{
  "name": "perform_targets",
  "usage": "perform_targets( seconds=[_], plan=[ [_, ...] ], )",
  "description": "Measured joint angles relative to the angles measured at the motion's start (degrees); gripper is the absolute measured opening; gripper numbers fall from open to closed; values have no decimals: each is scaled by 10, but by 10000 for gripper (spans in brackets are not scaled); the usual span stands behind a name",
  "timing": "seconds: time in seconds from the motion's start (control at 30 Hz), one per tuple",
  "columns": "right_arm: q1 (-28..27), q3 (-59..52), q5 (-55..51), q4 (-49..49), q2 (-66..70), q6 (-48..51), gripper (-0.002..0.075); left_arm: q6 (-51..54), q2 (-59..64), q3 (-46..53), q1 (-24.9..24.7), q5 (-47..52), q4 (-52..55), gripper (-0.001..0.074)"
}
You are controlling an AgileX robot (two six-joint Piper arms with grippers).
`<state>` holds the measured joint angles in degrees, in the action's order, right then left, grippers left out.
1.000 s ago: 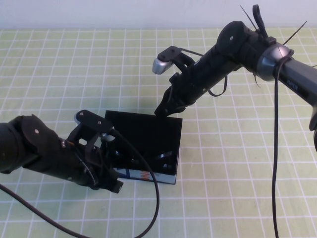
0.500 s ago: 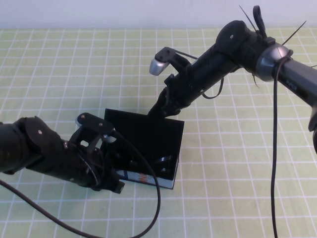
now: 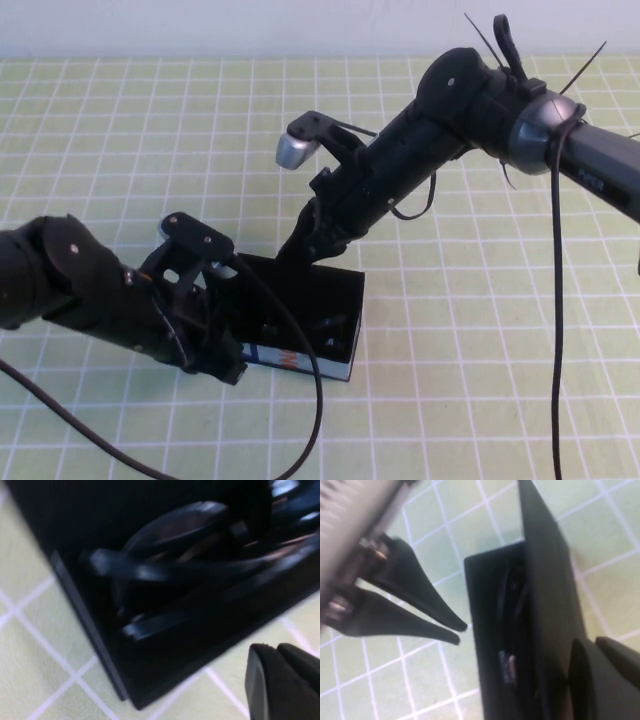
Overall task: Return glasses to glasses case
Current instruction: Close the glasses case
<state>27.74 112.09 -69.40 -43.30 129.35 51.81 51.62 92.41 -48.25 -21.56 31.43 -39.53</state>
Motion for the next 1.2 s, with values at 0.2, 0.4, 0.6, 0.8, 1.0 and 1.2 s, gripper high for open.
perform_targets(
  seconds=[0.2,0.4,0.6,0.8,1.0,1.2],
  plan=[
    [18,-35,0,7,-10,-1,-17,-93,-68,-95,0,140,145,-3],
    [58,-38,0,24,-11,-2,-17,-247,-153,-168,0,202,324,-3],
    [71,-38,0,47,1,-20,-17,-298,-234,-175,0,236,372,-3],
    [70,-34,-2,50,11,-33,-17,-313,-295,-175,0,275,376,-3],
    [72,0,-4,101,-15,-63,-18,-337,-378,-168,0,284,366,-3],
    [72,40,-4,170,-125,-165,-17,-362,-491,-88,0,275,330,-3]
  ],
)
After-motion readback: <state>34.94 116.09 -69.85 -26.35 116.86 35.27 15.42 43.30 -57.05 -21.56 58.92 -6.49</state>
